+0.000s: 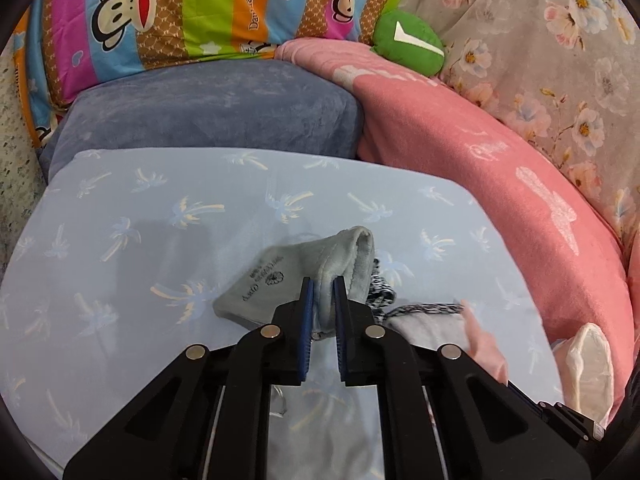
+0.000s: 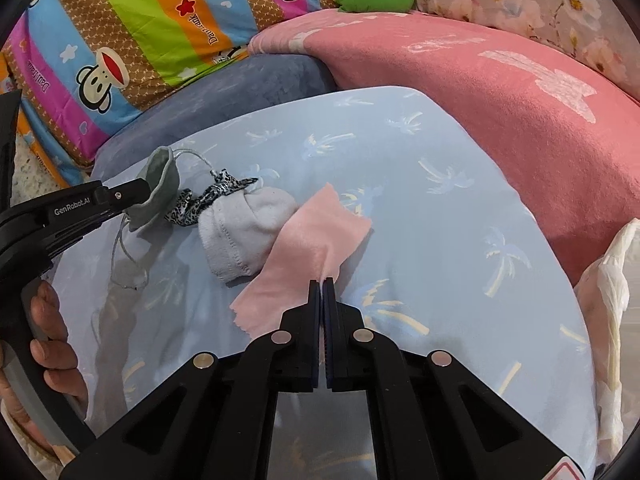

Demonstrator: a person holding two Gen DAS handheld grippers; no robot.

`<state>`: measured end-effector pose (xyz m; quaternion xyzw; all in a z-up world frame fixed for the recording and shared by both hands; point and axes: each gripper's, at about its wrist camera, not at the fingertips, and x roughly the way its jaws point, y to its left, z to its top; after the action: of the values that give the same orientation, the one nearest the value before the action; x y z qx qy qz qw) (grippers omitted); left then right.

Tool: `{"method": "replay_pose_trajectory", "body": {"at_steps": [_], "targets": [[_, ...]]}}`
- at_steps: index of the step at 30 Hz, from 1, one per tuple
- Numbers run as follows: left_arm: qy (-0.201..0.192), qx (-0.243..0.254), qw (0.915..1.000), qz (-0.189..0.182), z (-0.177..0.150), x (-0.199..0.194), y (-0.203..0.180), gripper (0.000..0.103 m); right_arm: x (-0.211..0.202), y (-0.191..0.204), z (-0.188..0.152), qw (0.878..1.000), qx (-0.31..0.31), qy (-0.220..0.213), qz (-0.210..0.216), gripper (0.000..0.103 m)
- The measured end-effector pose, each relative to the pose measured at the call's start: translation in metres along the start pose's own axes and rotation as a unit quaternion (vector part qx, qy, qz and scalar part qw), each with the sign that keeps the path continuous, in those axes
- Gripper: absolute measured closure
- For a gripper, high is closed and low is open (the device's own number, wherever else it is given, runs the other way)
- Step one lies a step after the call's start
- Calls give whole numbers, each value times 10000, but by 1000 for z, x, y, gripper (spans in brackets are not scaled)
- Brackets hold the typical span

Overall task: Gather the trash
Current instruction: 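Grasp the grey pouch with the left tool while the right tool grasps the pink cloth, then carry the pouch and pink cloth over the wastebasket and open both tools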

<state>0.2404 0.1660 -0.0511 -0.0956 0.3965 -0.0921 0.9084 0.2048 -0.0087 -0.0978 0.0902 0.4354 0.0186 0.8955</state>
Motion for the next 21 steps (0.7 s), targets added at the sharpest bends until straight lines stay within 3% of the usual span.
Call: {"method": "replay_pose_trajectory", "body": {"at_steps": [12, 21], "targets": [[-492, 324, 9980, -226, 0, -69, -54, 93, -95, -15, 5, 9975, 133, -688, 49, 101], [-655, 680, 9937, -612, -16, -106, -113, 93, -170, -59, 1, 9917, 416, -1214, -57, 101]]}}
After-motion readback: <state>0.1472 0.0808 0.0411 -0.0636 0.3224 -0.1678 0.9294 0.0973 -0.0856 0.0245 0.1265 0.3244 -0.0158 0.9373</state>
